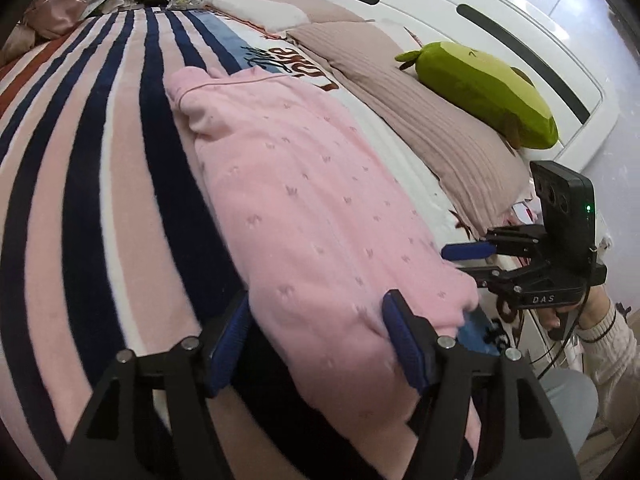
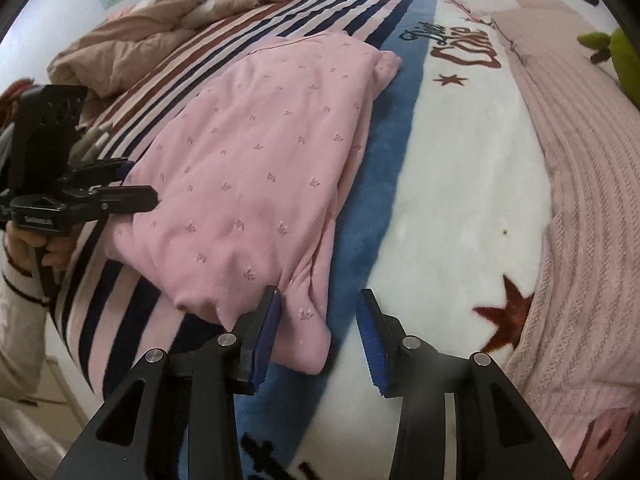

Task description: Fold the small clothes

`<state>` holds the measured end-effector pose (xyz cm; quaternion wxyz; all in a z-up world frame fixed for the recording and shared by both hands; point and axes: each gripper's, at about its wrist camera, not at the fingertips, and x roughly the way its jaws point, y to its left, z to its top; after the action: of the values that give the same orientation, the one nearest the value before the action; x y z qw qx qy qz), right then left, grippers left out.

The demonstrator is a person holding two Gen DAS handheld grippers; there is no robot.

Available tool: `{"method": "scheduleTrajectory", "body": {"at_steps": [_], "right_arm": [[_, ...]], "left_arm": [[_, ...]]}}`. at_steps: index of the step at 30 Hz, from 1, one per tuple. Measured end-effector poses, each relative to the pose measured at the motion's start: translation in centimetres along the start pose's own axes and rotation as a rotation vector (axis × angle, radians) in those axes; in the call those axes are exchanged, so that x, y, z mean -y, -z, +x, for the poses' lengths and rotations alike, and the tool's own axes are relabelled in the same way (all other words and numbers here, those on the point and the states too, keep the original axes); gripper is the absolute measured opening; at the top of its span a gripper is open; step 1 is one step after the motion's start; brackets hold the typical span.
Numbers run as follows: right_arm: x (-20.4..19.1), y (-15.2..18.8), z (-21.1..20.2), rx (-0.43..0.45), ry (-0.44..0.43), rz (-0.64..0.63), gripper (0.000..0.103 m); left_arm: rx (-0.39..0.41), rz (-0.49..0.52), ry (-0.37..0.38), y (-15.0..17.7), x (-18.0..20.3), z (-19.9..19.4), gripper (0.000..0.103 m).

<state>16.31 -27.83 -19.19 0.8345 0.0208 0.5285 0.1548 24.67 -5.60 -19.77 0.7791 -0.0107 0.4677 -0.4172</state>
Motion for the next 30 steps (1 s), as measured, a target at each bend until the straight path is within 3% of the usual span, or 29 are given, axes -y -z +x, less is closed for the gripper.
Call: {"method": "scheduleTrajectory", "body": {"at_steps": [5, 8, 12, 13, 15, 18, 19, 22, 25, 30], "right_arm": [[0.1, -1.6, -1.3, 0.032, -0.004, 0.019, 0.038], [1.5, -3.8, -1.5, 0.086, -0.056, 0.099, 0.055], [3.4, -6.9, 0.2, 0.126, -0.174, 0.199, 0.067], [3.9, -7.7, 1.3, 0.122, -0.191, 0.219, 0.067], [4.4, -8.6, 3.2, 0.088, -0.207, 0.235, 0.068], [4.9, -9.3, 6.6, 0.014, -0.344, 0.256, 0.071], [4.8, -9.3, 6.7, 0.029, -0.355, 0.257, 0.070], [4.4, -9.8, 7.1, 0.052, -0.425, 0.276, 0.019], [2.4, -10.0, 6.4, 0.077, -0.367, 0.208, 0.016], [-0.6, -10.7, 1.7, 0.194, -0.367, 0.168, 0.014]], "left_arm": [[0.056, -0.067, 0.015, -1.6, -1.0, -1.3, 0.063], [0.079, -0.125, 0.029, -3.3, -2.3, -1.5, 0.063], [0.056, -0.158, 0.009, -5.6, -3.4, 0.6, 0.062], [0.050, -0.170, -0.002, -6.1, -3.7, 1.2, 0.059], [0.040, -0.200, -0.016, -6.5, -4.4, 2.3, 0.041], [0.045, -0.219, -0.005, -6.6, -4.8, 3.1, 0.032], [0.048, -0.214, -0.006, -6.6, -4.8, 3.1, 0.029], [0.068, -0.193, -0.021, -6.8, -4.1, 2.9, 0.020], [0.097, -0.158, -0.036, -7.4, -2.9, 1.8, 0.019], [0.159, -0.072, -0.059, -8.3, -0.1, -2.5, 0.019]]}}
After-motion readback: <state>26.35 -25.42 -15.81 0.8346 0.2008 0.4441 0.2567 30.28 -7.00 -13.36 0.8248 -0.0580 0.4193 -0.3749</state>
